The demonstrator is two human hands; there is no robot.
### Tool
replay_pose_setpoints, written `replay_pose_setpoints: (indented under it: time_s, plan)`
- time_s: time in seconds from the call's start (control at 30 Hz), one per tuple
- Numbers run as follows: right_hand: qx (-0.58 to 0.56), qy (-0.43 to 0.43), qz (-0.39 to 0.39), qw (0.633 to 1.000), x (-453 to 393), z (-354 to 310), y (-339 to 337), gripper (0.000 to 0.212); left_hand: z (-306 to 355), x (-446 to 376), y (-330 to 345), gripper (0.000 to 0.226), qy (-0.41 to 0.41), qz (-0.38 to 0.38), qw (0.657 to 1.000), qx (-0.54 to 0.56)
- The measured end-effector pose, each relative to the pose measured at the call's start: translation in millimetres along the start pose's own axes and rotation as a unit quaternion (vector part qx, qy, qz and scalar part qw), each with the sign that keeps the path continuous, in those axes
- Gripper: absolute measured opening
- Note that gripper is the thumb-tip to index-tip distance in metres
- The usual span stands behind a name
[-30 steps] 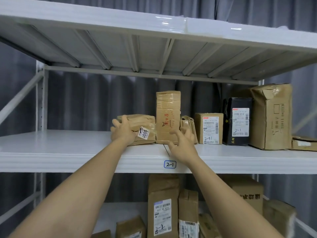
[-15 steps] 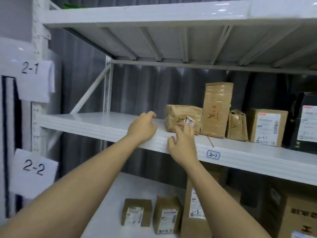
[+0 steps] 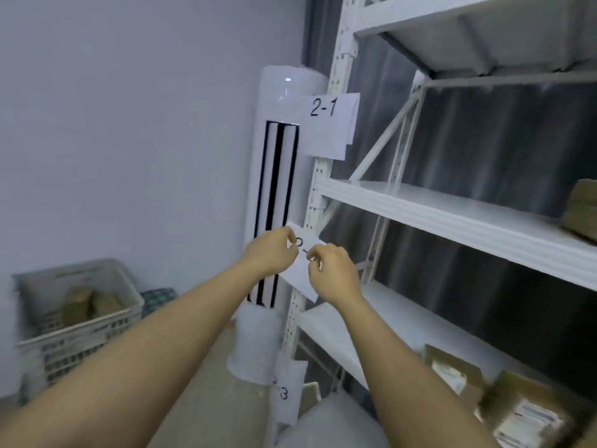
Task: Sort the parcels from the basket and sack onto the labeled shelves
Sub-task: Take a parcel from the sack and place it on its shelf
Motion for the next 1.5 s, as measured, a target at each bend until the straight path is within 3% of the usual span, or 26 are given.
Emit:
replay_pose_setpoints:
  time_s: [0.27,0.53,0.9,1.2,1.5]
  plan:
    - [-0.053,-0.050,-0.142,0.987,12,-146,182,0.026,-225,103,-8,0.029,-0.136,-0.036,0.990,0.026]
    - [-0.104,-0.029,-0.313,0.944,65,-191,332,0.026,-360,161,55,0.025,-0.199,-0.111,0.972,0.062]
    - [-0.140,0.105,-0.461,0.870,79,-135,498,0.024,-484,161,142,0.030,-0.305,-0.183,0.929,0.099]
    - [-0.137,0.191,-0.529,0.816,102,-89,612,0.022,-562,143,231,0.017,-0.294,-0.255,0.915,0.102]
    - [-0.129,0.273,-0.543,0.783,140,-29,770,0.024,-653,135,355,0.033,-0.238,-0.266,0.933,0.055]
Point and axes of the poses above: each hand's wrist, its own x-axis away from the middle knuckle, its own y-axis out of the palm, z = x × y, the point moved 8 cm from there along -x, towards the middle knuckle, and after that the axes turned 15 degrees about -z, right-handed, at the moved point
